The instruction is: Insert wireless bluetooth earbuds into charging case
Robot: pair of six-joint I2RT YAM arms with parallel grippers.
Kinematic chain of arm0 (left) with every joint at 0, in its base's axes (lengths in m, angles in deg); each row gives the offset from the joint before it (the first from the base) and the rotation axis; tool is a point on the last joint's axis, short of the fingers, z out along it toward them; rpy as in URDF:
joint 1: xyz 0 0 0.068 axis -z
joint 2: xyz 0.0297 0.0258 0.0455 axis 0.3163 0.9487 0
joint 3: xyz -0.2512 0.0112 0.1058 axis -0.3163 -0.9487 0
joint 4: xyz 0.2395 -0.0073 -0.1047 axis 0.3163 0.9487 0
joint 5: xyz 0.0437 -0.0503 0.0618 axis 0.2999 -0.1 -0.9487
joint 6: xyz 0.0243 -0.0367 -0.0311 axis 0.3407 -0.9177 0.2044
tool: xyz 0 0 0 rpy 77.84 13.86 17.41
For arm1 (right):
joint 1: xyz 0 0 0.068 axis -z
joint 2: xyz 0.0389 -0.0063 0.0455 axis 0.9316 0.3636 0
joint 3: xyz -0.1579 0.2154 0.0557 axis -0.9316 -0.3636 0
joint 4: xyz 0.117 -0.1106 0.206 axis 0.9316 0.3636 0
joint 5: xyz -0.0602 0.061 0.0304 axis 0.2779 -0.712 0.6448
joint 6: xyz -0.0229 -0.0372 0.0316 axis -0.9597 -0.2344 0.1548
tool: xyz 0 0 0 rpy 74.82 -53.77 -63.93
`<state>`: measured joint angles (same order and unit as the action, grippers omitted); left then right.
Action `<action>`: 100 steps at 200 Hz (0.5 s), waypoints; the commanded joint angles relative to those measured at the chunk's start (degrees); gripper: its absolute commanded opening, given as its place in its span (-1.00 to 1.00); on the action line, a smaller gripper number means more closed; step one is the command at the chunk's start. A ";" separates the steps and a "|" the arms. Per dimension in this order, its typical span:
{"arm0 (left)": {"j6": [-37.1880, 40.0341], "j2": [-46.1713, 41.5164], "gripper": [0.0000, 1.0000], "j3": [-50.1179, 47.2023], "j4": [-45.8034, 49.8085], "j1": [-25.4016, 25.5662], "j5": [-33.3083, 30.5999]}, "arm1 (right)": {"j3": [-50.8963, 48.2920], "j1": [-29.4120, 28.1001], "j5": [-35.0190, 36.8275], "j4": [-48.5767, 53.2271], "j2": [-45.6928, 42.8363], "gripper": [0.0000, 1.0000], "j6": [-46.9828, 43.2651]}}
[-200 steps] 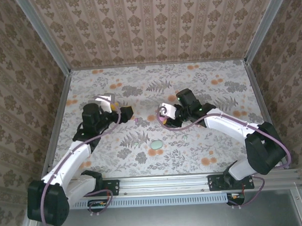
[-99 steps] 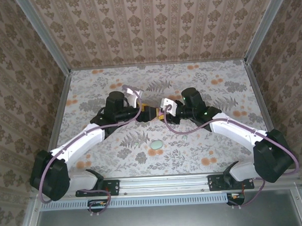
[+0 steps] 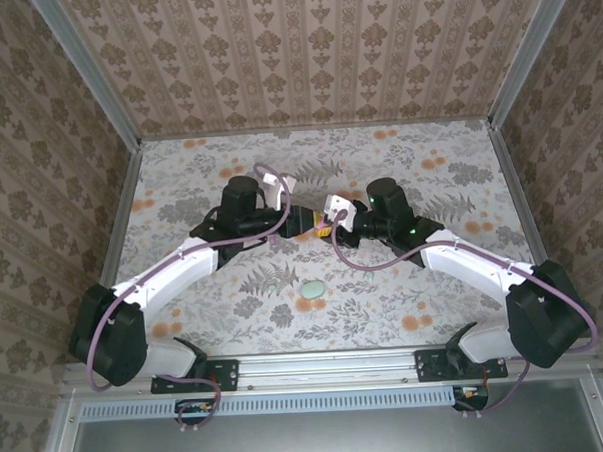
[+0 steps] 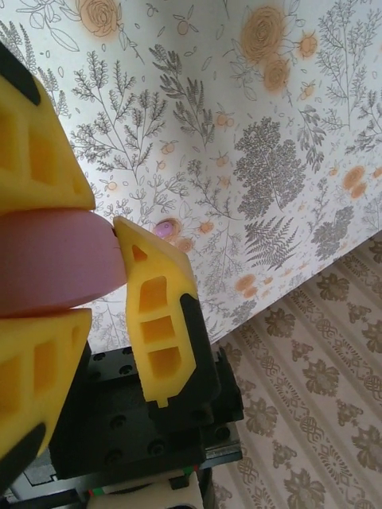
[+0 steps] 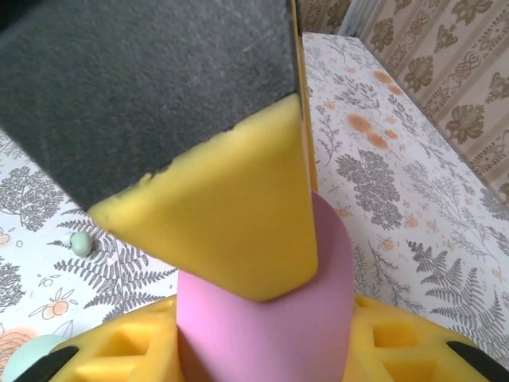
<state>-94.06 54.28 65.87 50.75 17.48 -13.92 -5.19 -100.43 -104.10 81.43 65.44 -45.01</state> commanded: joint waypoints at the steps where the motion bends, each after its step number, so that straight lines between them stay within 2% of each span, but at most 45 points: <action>1: -0.95 0.25 -0.58 1.43 1.15 -0.33 -0.32 | -0.51 0.25 -0.39 -5.46 -1.53 -0.24 3.08; 25: -6.34 -0.34 -0.76 1.61 -1.02 -0.87 -1.68 | -1.14 1.34 -0.20 -8.49 -3.08 -0.03 8.47; 37: -10.94 -0.72 -0.83 1.52 -3.97 -1.49 -2.22 | -1.37 3.05 -0.96 -10.29 -4.79 0.11 14.62; 59: -19.32 -0.62 -0.90 3.01 -7.89 -3.06 -3.26 | -3.99 9.57 -11.92 -18.66 -7.91 0.31 25.65; 74: -24.96 0.16 -0.91 4.70 -10.90 -4.07 -2.65 | -4.96 12.98 -17.98 -21.46 -8.95 0.34 27.90; 100: -32.57 2.15 -0.94 8.26 -15.03 -5.15 -1.13 | -0.87 16.00 -21.58 -16.02 -8.85 0.32 25.75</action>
<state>-115.59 54.98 69.52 43.50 13.20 -16.26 -8.80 -85.94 -116.60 65.71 56.88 -22.54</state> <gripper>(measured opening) 0.261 0.662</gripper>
